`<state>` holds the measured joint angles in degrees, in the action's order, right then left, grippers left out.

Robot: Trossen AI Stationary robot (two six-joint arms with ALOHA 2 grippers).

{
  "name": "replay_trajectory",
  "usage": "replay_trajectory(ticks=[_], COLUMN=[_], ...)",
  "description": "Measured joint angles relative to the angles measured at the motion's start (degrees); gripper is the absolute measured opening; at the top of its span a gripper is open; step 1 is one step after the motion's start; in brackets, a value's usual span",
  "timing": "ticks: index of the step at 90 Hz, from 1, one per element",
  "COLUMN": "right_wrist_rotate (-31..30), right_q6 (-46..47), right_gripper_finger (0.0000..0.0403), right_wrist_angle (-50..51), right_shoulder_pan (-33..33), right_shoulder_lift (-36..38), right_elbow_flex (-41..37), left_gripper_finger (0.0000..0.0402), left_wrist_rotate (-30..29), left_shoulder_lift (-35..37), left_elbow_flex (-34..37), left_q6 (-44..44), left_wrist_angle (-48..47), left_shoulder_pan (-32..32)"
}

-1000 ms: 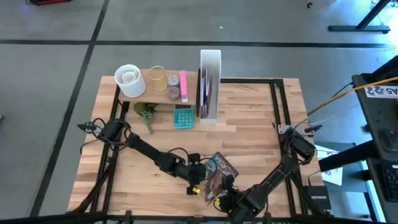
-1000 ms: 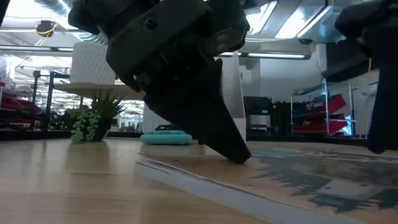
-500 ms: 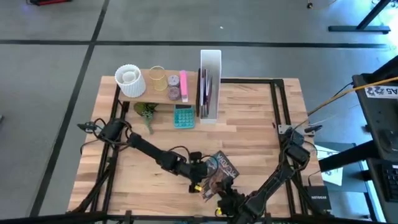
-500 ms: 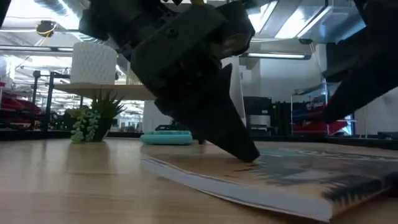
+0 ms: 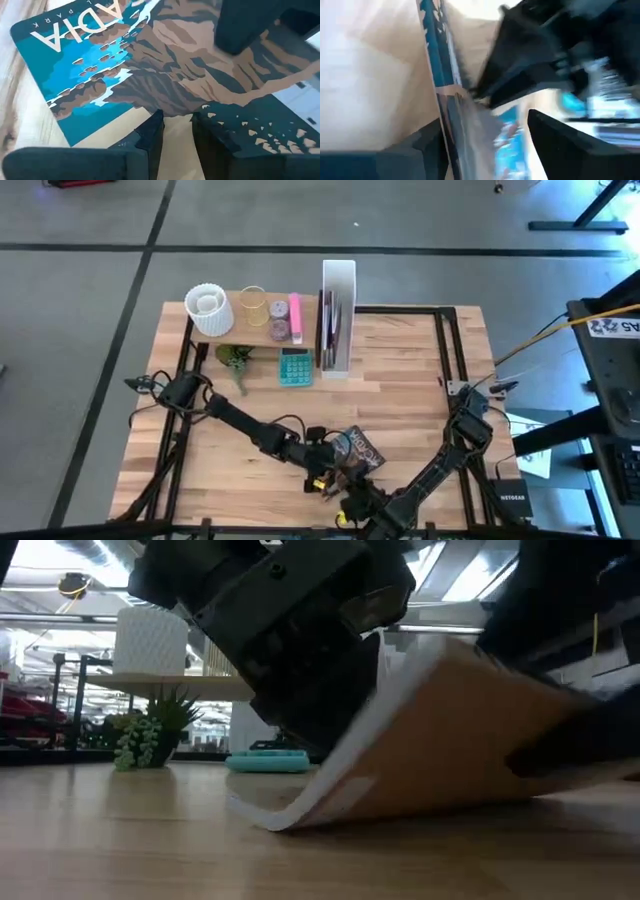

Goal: Stock shelves
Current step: Put the brown book into the white bookshelf

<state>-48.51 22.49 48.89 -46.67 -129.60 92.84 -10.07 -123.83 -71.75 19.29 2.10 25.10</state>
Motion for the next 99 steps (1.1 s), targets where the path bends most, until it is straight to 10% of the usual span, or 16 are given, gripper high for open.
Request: replay_trajectory(ticks=[31, 54, 99], right_wrist_rotate=[15.1, 17.4, -8.4], right_q6=[9.5, 25.6, 31.1], right_gripper_finger=[0.0021, 0.0008, 0.0001], right_wrist_angle=[1.2, 9.2, 0.3], right_shoulder_pan=[0.0, 0.6, 0.0], right_shoulder_lift=[0.7, 1.0, 10.9], right_elbow_flex=[0.3, 4.3, 0.9], left_gripper_finger=[0.009, 0.009, 0.009], left_wrist_rotate=[-2.3, -9.0, -47.1], left_shoulder_lift=[1.2, 13.1, 37.6], left_elbow_flex=[0.0, 0.7, 0.2], left_q6=[-0.5, -2.4, 11.0], left_wrist_angle=[-0.5, -15.6, -38.6], left_shoulder_pan=[0.2, 2.4, 25.3])
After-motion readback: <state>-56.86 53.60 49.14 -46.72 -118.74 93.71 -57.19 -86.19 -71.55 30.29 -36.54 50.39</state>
